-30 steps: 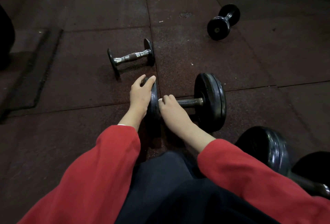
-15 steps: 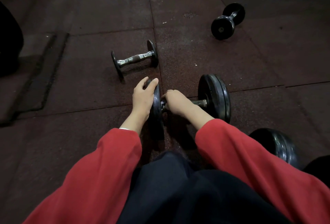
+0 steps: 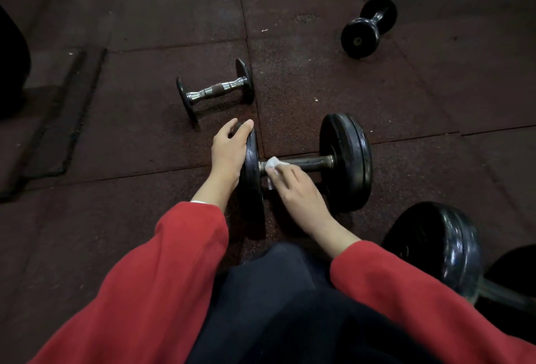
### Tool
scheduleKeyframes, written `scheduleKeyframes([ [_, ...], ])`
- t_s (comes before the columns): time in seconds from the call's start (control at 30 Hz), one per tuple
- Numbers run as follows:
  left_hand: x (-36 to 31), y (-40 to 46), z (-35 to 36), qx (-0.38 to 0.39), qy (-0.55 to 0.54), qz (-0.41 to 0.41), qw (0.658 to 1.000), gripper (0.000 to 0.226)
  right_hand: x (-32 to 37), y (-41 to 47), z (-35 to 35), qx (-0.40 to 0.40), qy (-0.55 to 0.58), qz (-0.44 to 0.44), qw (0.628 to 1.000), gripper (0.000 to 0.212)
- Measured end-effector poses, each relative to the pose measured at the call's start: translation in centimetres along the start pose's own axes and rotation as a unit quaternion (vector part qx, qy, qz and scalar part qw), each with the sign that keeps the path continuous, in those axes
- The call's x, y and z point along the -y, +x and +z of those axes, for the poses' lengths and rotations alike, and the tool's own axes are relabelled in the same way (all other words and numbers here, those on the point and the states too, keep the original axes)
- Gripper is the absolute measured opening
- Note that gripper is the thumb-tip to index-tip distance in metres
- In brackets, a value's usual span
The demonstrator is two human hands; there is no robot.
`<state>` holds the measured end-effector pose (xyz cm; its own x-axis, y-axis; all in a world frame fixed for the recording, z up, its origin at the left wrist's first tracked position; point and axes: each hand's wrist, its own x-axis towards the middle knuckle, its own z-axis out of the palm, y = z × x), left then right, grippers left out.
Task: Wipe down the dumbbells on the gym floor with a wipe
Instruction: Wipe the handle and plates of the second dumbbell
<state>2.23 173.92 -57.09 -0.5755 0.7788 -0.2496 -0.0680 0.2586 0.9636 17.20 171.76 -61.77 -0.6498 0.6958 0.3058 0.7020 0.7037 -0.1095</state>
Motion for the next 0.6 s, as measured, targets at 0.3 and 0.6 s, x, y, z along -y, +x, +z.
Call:
scheduleKeyframes([
  [0.3, 0.3, 0.2, 0.1, -0.009, 0.007, 0.01, 1.0, 0.055, 0.9, 2.3, -1.0, 0.041, 0.03, 0.059, 0.997, 0.032],
  [0.6, 0.4, 0.2, 0.1, -0.013, 0.021, 0.017, 1.0, 0.052, -1.4, 3.0, -2.4, 0.099, -0.078, 0.178, 0.976, 0.023],
])
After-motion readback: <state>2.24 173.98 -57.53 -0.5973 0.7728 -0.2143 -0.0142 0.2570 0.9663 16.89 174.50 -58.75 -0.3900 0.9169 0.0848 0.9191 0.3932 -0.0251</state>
